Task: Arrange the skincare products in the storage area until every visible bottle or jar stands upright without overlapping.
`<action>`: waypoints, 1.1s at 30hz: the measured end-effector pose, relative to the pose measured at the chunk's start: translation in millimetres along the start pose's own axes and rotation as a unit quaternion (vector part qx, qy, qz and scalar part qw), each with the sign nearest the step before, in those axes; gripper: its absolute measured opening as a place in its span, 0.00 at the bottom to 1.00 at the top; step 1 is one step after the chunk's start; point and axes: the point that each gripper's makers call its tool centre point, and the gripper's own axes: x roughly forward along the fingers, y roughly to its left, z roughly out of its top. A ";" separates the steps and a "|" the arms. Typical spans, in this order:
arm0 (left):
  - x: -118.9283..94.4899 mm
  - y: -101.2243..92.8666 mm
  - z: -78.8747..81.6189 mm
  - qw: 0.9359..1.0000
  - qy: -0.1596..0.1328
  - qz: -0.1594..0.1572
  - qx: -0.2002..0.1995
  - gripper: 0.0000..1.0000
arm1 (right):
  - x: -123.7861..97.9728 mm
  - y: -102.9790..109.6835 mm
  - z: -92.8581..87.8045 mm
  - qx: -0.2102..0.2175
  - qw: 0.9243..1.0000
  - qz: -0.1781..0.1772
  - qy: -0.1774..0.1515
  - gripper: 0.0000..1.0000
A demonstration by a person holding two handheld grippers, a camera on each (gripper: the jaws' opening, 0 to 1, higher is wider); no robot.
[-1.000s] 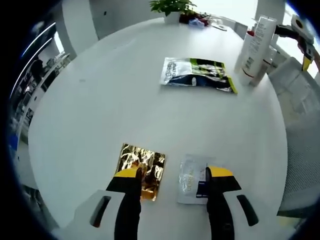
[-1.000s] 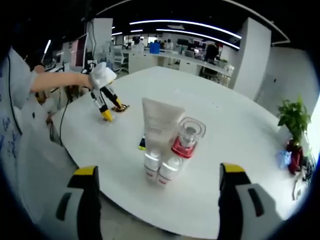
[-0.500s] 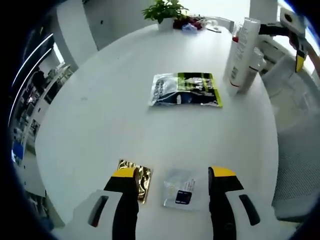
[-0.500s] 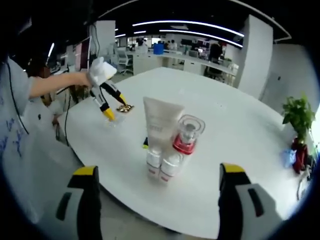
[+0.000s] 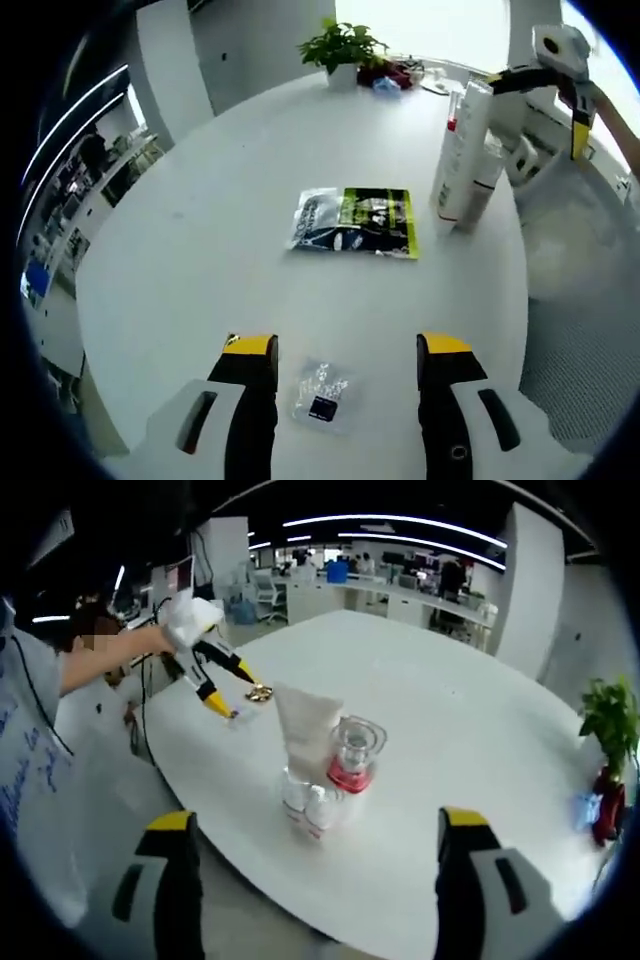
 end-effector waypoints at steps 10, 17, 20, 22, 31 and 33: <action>-1.5 -6.9 11.3 0.998 -0.014 0.030 -0.056 0.53 | 2.3 -29.2 5.8 -0.022 0.998 0.057 0.011 0.95; 7.5 -13.3 11.6 0.995 -0.007 0.040 -0.086 0.53 | -2.2 -59.1 8.5 -0.025 0.996 0.083 0.012 0.88; 10.3 -14.4 16.1 0.994 -0.012 0.045 -0.101 0.53 | -1.7 -74.0 7.2 -0.023 0.996 0.089 0.015 0.83; 13.4 -14.2 20.3 0.992 -0.016 0.050 -0.112 0.53 | -0.3 -85.0 6.0 -0.023 0.996 0.089 0.018 0.81; 30.3 -16.9 35.6 0.988 -0.022 0.061 -0.141 0.50 | 11.7 -129.6 -3.9 -0.009 0.996 0.090 0.026 0.71; 33.8 -18.5 36.1 0.987 -0.019 0.060 -0.147 0.50 | 16.6 -137.8 -8.0 -0.008 0.996 0.086 0.032 0.68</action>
